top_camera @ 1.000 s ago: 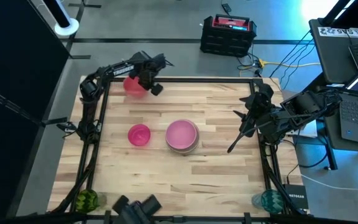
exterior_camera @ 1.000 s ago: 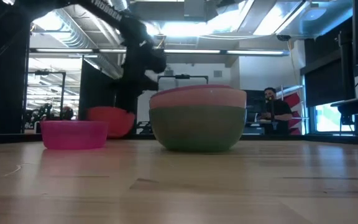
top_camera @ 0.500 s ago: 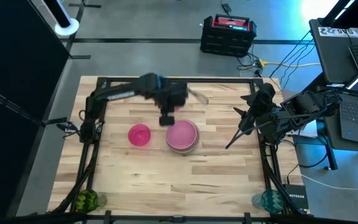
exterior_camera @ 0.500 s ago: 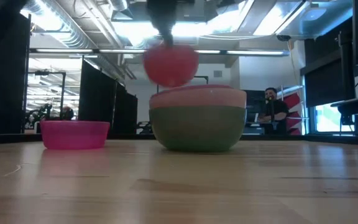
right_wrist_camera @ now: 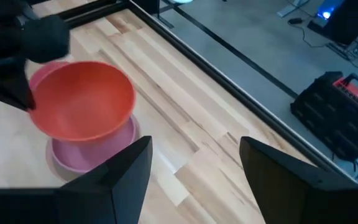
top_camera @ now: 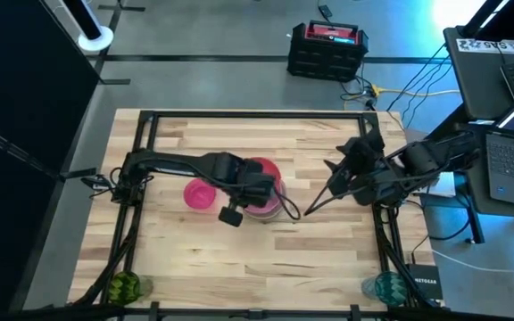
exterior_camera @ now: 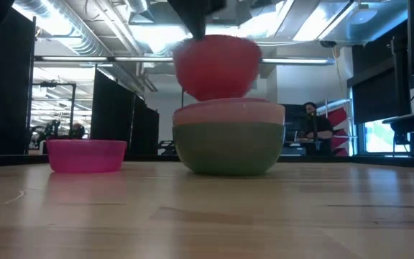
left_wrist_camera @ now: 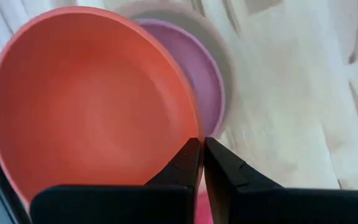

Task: Nest bowls inside each other
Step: Stack the orange bowl on top of the pink bowl

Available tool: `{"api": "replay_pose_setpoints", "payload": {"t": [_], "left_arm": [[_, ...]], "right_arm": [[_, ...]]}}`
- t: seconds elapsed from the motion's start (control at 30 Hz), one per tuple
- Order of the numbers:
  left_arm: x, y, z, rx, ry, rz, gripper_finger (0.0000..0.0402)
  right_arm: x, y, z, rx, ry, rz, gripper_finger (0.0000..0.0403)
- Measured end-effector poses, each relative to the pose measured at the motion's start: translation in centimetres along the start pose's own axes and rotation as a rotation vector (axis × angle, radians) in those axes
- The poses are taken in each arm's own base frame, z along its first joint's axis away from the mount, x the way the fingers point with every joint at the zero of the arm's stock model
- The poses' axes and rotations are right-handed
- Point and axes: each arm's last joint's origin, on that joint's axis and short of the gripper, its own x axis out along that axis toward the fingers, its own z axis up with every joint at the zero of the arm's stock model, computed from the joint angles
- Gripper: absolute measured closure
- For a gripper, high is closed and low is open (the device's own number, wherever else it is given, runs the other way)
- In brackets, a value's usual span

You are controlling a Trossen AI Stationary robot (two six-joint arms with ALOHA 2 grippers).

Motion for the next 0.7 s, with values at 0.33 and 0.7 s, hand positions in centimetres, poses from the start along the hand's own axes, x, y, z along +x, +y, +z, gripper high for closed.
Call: {"api": "replay_pose_setpoints", "payload": {"t": [0.33,0.7], "left_arm": [[4.7,-1.0,-0.5,0.054,0.052,-0.08,0.0401],[4.3,-1.1,-0.3,0.053,0.026,-0.053,0.033]], "right_arm": [[0.7,1.0,-0.2,0.026,0.018,-0.016,0.0173],[0.7,0.9,-0.3,-0.004,0.028,-0.029,0.0173]]}}
